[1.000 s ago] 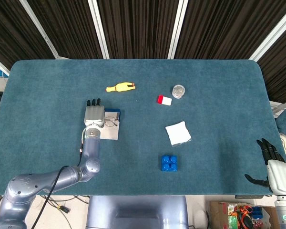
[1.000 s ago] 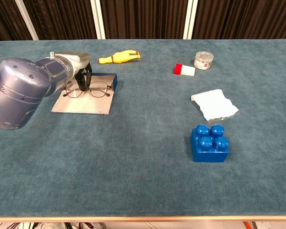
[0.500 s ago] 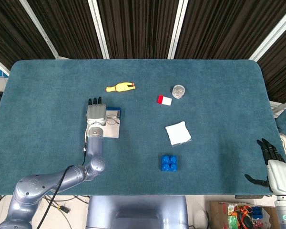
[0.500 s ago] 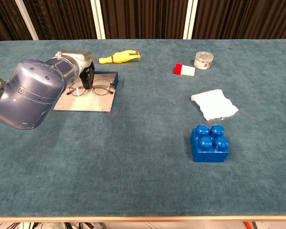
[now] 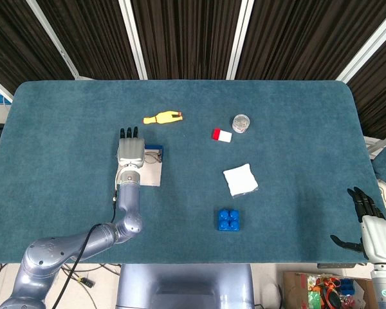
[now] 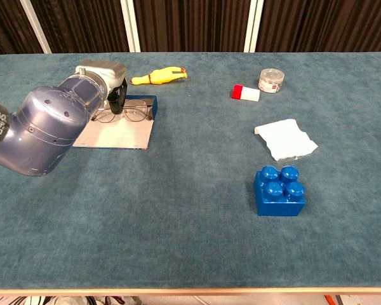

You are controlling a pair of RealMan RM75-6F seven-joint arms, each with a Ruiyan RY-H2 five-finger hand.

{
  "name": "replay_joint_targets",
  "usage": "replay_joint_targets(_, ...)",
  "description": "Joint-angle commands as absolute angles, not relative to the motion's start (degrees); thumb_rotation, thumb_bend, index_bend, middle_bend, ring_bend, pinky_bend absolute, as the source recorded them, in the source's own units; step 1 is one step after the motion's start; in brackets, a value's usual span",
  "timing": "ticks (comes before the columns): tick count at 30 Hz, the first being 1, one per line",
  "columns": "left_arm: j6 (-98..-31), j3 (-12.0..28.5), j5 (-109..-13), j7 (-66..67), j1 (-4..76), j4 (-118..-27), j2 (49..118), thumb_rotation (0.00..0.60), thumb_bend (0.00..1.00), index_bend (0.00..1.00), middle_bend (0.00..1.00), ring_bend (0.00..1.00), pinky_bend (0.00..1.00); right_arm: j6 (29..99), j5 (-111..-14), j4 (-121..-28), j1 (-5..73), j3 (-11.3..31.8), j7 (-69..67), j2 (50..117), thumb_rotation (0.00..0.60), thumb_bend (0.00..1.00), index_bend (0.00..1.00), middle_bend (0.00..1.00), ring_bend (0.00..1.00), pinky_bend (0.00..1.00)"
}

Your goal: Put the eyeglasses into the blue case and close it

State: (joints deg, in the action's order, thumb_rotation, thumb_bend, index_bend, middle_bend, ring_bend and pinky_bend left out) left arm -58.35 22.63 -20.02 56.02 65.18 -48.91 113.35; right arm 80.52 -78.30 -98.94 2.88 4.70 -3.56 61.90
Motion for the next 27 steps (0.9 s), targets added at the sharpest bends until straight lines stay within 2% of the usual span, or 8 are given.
replay_joint_targets(1,-58.23,22.53,-20.31,56.41,65.08,-48.46,113.60,0.600,0.42,0.53,0.04,0.00,0.00,80.38,-78.20,-98.98,2.90,4.69,-3.57,61.86,0.600,0.04,0.02,0.00,0.06,0.19)
replay_joint_targets(5,-57.77,22.20,-21.04,57.05,64.81,-48.60,113.54,0.600,0.42,0.40,0.03,0.00,0.00,80.29,-78.01,-99.10,2.92,4.72,-3.48,61.81,0.600,0.04,0.02,0.00,0.06,0.19)
replay_joint_targets(10,-57.74,21.71,-22.65,57.13,64.40,-49.48,113.26,0.600,0.42,0.31,0.03,0.00,0.00,80.25,-77.64,-99.23,2.90,4.84,-3.41,61.79,0.600,0.04,0.02,0.00,0.06,0.19)
replay_joint_targets(20,-60.28,20.79,-24.35,58.70,62.47,-56.00,110.45,0.600,0.42,0.24,0.02,0.00,0.00,79.81,-77.38,-99.52,2.98,4.80,-3.49,61.59,0.600,0.04,0.02,0.00,0.06,0.19)
replay_joint_targets(27,-63.86,20.84,-27.20,57.27,60.24,-66.88,105.71,0.600,0.42,0.23,0.03,0.00,0.00,79.92,-77.13,-99.73,2.89,4.90,-3.59,61.46,0.600,0.04,0.02,0.00,0.06,0.19)
